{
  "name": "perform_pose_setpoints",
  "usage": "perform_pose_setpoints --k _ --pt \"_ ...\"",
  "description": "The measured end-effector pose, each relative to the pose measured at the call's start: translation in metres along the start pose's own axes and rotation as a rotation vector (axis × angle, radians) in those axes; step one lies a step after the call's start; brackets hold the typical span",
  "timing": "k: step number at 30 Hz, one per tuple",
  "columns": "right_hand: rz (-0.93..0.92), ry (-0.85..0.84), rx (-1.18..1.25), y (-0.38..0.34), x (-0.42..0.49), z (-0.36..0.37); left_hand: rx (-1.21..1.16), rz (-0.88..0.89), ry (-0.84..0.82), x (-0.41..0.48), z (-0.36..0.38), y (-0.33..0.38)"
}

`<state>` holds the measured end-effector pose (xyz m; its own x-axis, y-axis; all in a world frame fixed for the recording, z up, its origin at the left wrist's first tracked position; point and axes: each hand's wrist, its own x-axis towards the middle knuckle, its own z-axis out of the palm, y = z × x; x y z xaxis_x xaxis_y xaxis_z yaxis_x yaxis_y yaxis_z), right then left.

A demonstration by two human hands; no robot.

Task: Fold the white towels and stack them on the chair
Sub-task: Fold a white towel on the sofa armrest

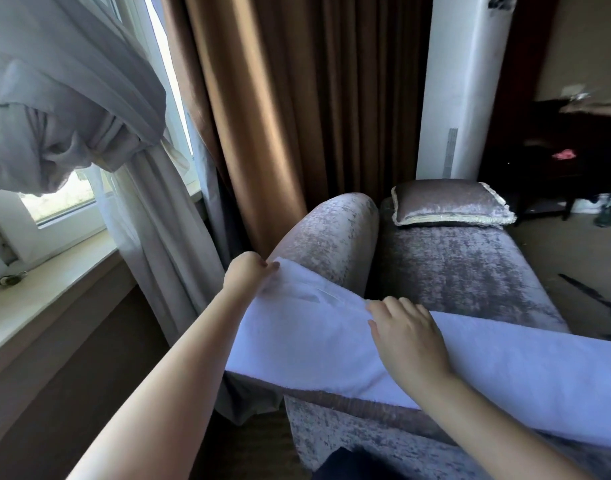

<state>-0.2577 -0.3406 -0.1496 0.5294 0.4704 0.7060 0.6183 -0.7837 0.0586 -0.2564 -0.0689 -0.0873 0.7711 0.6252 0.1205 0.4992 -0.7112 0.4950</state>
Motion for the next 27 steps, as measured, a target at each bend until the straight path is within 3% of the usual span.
perform_pose_setpoints --k 3,6,9,16,20,22,24,27 --pt "-0.030 0.057 0.039 0.002 -0.003 -0.004 -0.086 0.056 0.077 -0.004 -0.006 0.004" --pt "-0.128 0.195 0.118 -0.003 -0.012 -0.014 -0.346 0.066 0.204 -0.030 -0.035 0.000" --pt "-0.266 0.176 0.226 -0.021 -0.033 -0.017 -0.496 0.004 0.197 -0.069 -0.060 -0.033" --pt "-0.424 -0.131 0.272 -0.029 -0.063 0.010 -0.283 -0.233 -0.049 -0.131 -0.015 -0.126" --pt "-0.486 -0.159 0.381 -0.016 -0.056 0.000 -0.085 -0.237 -0.117 -0.117 0.000 -0.134" --pt "-0.396 -0.061 0.427 -0.003 -0.039 -0.009 -0.232 -0.239 -0.042 -0.101 -0.002 -0.126" --pt "-0.183 -0.024 0.409 0.017 -0.015 -0.011 -0.442 -0.254 -0.013 -0.087 -0.003 -0.111" --pt "0.108 -0.324 0.322 0.040 0.010 -0.005 -0.457 -0.210 0.039 -0.072 0.003 -0.091"
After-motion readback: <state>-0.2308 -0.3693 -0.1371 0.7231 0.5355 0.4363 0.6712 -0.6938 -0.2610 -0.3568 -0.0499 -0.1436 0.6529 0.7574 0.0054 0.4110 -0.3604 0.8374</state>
